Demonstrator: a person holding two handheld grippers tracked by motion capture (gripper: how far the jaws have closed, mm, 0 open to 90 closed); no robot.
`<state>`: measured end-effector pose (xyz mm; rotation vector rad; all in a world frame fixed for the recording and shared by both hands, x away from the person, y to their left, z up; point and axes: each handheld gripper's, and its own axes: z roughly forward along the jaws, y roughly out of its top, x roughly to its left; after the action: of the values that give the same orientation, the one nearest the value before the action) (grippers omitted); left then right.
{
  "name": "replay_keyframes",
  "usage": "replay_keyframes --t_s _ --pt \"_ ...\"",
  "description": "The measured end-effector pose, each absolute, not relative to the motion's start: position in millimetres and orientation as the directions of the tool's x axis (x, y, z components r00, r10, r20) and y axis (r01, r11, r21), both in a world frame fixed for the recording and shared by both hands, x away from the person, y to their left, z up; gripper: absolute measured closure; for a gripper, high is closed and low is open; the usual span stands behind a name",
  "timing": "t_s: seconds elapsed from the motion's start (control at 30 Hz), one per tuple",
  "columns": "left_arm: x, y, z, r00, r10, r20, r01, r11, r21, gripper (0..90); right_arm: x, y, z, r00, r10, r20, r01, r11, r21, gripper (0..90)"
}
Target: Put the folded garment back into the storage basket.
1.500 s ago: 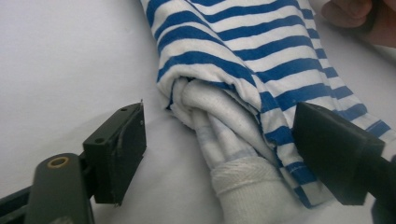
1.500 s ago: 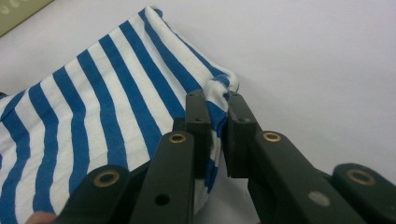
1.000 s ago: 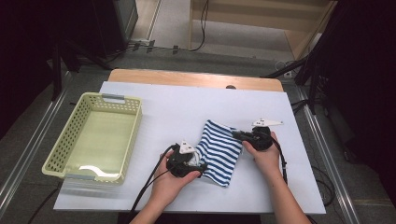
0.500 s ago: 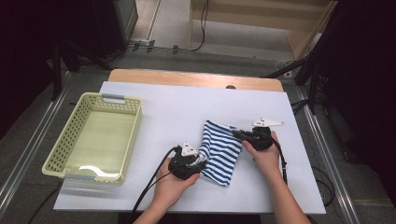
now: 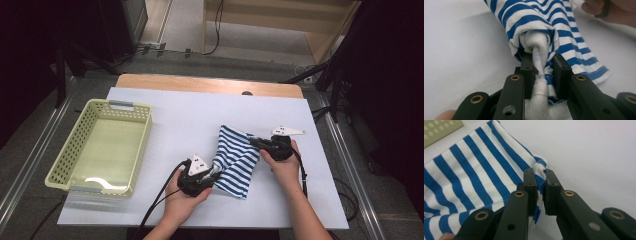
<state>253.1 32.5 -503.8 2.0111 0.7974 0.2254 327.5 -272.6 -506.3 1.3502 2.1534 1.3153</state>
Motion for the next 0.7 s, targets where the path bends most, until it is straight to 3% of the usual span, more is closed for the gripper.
replay_keyframes --t_s 0.7 --pt "242 65 -464 0.755 0.651 -0.084 0.332 -0.268 0.904 74.2 333 -239 -465 -0.564 0.813 0.146 0.445 0.151 0.883 81.2"
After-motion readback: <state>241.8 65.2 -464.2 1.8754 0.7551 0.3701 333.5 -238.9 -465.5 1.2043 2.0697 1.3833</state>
